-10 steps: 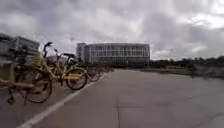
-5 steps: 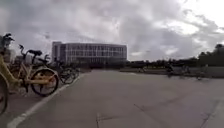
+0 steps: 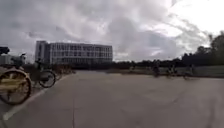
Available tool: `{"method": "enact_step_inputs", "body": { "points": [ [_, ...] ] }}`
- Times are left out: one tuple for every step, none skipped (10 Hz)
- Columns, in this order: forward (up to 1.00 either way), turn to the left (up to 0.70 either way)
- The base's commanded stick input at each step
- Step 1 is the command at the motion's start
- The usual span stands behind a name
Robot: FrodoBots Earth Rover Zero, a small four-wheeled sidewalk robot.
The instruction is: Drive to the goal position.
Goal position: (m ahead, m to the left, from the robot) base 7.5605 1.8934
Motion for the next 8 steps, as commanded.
{"method": "enact_step_inputs", "body": {
  "points": [
    [0.7, 0.0],
    [0.7, 0.0],
    [0.7, 0.0],
    [0.7, 0.0],
    [0.7, 0.0],
    [0.7, 0.0],
    [0.7, 0.0],
    [0.7, 0.0]
  ]
}}
